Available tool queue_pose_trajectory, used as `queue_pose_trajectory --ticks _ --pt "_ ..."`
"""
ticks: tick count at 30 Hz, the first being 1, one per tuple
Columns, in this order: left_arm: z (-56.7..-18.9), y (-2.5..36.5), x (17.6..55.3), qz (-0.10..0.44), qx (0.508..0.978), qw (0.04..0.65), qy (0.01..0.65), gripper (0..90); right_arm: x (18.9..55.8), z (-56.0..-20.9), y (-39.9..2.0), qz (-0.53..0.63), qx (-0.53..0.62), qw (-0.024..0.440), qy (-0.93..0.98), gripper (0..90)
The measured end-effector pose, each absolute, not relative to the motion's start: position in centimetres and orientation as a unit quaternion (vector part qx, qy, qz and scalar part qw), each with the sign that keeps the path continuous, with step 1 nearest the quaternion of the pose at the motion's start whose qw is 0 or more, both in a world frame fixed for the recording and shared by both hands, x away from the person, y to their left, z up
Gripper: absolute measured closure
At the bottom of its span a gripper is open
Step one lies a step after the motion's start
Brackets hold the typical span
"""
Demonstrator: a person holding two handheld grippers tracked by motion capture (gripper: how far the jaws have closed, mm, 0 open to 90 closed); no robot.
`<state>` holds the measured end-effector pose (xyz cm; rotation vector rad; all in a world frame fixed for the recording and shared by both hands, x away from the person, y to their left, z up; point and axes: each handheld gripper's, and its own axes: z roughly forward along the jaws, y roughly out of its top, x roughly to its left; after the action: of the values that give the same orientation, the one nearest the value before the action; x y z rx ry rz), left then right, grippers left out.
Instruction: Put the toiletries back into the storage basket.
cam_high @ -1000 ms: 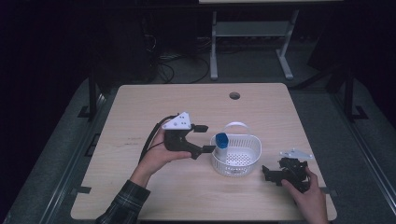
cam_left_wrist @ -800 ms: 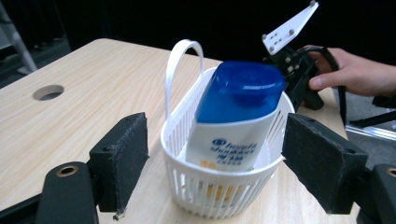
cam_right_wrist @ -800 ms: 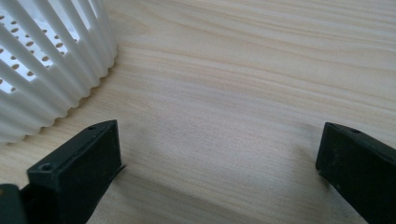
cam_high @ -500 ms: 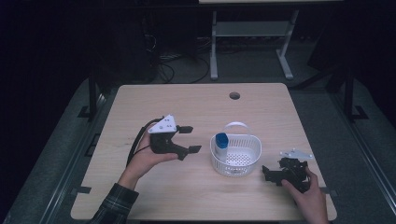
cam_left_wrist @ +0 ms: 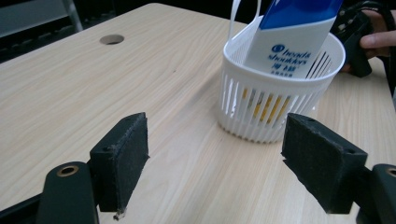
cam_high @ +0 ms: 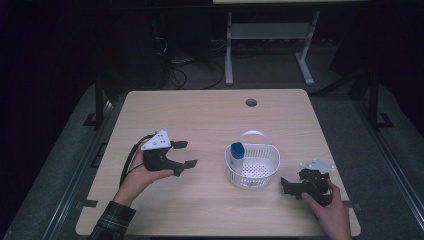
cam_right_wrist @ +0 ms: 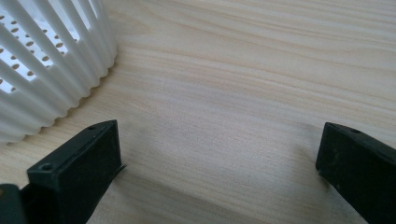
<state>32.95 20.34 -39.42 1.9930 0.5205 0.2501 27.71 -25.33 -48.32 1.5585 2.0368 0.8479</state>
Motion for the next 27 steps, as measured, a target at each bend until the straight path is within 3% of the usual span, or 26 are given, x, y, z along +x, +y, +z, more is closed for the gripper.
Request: queue_pose_trajectory --ticks 18,27 --pt "-42.6 25.0 31.3 0.127 0.835 0.46 0.274 22.1 27.7 -48.3 -25.3 0.306 0.563 0.218 0.736 0.0" --pt "-44.4 27.3 30.4 0.143 0.849 0.408 0.304 22.0 27.7 -48.3 -25.3 0.306 0.563 0.219 0.736 0.0"
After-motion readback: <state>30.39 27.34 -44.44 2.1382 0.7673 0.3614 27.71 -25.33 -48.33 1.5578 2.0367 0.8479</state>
